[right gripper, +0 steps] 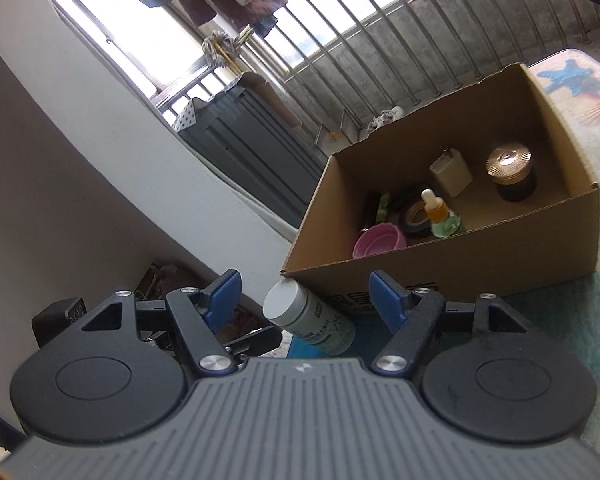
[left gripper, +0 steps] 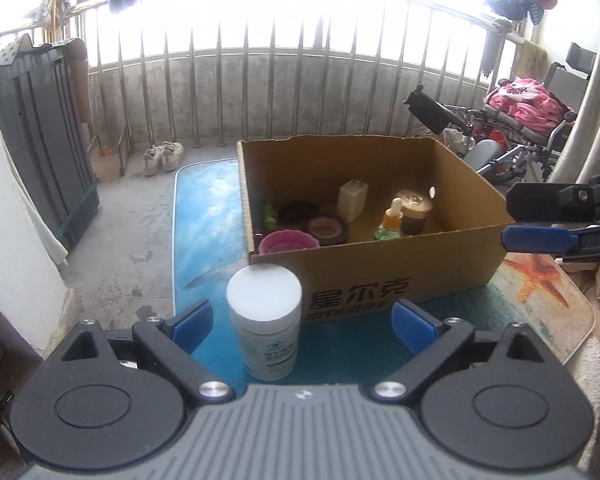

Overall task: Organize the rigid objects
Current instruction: 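Grasp the white tub with the right tool and lift it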

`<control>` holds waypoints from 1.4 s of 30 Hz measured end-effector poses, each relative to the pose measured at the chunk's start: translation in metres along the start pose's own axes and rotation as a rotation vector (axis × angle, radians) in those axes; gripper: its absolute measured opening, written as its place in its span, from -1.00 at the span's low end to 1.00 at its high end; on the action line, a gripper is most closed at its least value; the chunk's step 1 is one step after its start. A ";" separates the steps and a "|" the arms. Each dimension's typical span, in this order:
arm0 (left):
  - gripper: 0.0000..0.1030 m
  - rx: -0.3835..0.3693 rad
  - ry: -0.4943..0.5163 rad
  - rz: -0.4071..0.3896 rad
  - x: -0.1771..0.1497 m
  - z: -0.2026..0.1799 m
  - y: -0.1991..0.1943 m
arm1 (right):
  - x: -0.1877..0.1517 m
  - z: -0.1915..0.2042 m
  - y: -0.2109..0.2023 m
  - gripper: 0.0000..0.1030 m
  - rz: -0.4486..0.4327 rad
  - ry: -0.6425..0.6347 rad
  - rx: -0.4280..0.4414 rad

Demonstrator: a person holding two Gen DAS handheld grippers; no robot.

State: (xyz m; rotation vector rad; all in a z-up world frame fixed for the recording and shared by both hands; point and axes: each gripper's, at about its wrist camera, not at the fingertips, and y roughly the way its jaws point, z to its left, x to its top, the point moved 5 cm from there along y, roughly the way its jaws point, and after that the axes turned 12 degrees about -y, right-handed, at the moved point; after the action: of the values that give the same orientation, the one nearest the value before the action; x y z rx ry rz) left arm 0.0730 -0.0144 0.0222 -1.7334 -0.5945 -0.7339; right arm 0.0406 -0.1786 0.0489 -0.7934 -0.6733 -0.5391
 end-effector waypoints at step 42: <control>0.05 -0.184 0.110 0.183 -0.021 -0.094 0.083 | -0.029 -0.078 0.010 -0.43 0.074 0.169 -0.116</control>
State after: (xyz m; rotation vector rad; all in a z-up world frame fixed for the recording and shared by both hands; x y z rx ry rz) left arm 0.1010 -0.1276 -0.0284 -1.8742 -0.2948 -0.7674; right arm 0.0543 -0.2287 -0.0167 -0.8668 -0.4586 -0.5749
